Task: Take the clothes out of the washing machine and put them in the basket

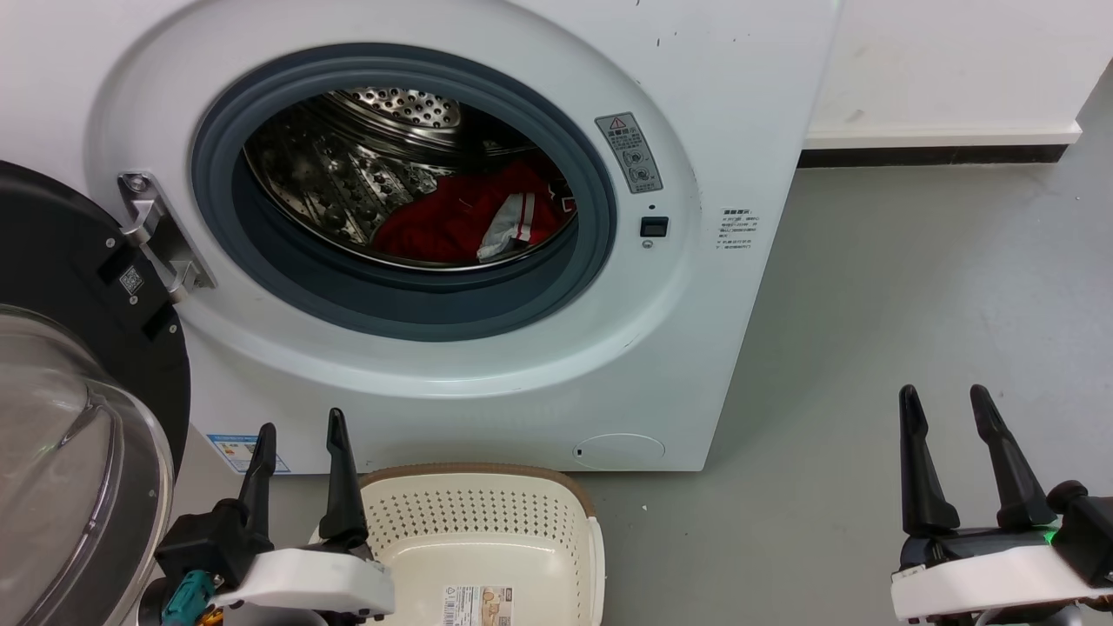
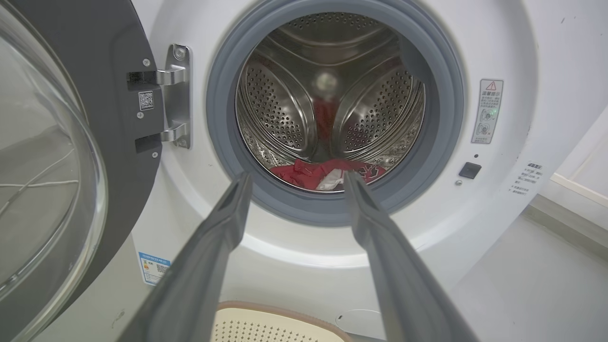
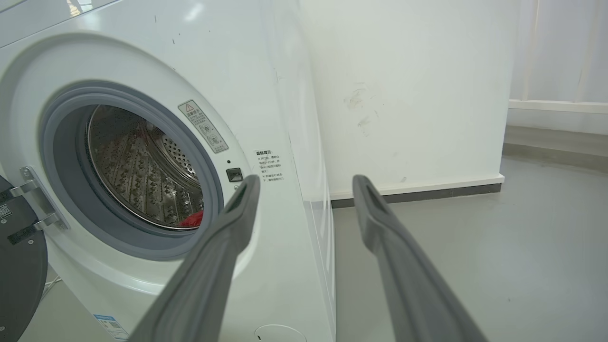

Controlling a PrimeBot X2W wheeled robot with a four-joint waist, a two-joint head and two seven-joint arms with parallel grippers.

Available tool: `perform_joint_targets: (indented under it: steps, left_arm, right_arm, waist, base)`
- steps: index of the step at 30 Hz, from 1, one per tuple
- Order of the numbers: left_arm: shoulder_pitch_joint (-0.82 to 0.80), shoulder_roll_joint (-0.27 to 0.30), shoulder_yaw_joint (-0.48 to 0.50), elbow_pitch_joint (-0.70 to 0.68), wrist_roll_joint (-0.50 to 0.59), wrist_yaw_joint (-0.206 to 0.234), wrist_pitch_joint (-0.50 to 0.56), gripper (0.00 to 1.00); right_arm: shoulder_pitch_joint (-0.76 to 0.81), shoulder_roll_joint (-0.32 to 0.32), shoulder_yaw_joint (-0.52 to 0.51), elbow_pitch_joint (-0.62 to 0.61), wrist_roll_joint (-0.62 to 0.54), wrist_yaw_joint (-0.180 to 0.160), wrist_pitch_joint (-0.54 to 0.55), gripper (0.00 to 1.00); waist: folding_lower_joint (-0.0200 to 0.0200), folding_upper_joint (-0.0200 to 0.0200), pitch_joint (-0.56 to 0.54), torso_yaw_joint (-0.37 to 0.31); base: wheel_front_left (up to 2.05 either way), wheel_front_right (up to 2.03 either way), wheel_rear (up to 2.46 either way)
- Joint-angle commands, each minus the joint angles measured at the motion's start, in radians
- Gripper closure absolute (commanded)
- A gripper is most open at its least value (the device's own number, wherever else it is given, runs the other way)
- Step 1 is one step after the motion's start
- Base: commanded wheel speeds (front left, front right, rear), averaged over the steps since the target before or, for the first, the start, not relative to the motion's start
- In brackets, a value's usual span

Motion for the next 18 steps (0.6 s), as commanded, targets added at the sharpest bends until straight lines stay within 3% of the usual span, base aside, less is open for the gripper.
perform_joint_targets:
  steps: [1,18]
  left_arm:
    - [0.002,0.003,-0.004,-0.011,0.027,0.006,-0.011,0.0]
    - [0.021,0.003,-0.016,-0.018,0.145,0.022,-0.045,0.0]
  right_arm:
    - [0.006,-0.004,0.004,-0.015,-0.027,0.0,-0.009,0.0]
    - [0.023,-0.004,0.016,-0.048,-0.15,0.0,-0.043,0.0]
  waist:
    - [0.0,0.0,0.0,0.001]
    - [0.0,0.0,0.001,0.002]
  base:
    - [0.0,0.0,0.0]
    - [0.0,0.0,0.0]
